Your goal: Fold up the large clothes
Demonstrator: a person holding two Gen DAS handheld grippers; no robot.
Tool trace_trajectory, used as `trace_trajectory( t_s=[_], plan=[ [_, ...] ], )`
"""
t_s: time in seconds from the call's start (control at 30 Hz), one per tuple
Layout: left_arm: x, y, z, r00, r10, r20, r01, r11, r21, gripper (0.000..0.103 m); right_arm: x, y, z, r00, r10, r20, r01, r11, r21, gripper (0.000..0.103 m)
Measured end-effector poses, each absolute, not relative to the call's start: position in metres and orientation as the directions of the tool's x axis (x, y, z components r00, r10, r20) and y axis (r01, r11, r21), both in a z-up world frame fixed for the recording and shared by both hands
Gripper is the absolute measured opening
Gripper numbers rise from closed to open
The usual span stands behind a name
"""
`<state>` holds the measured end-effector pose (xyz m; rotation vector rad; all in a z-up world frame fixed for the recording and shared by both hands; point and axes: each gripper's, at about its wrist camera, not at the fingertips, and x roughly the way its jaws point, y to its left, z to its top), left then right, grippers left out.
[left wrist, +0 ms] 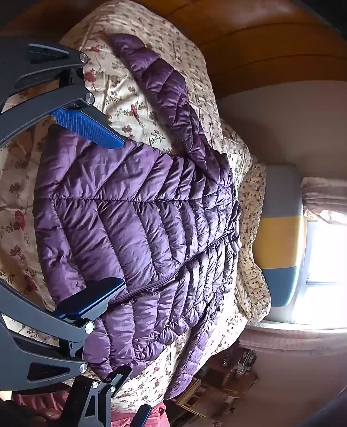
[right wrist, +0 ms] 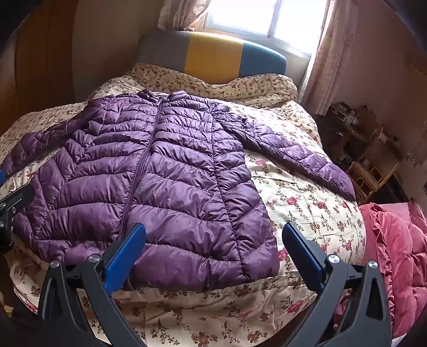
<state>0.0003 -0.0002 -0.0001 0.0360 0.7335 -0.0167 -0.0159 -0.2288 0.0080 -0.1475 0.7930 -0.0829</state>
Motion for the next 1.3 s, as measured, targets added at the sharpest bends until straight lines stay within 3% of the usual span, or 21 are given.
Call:
trace_trajectory(
  t_s=[1.3],
  plan=[
    [-0.0025, 0.0002, 0.0004, 0.745, 0.003, -0.668, 0.016, 1.000, 0.023, 0.096, -0.0173, -0.2311, 0.0108, 0.704, -0.141, -0.696, 0.036, 0.986, -0.163, 0.101]
  ],
)
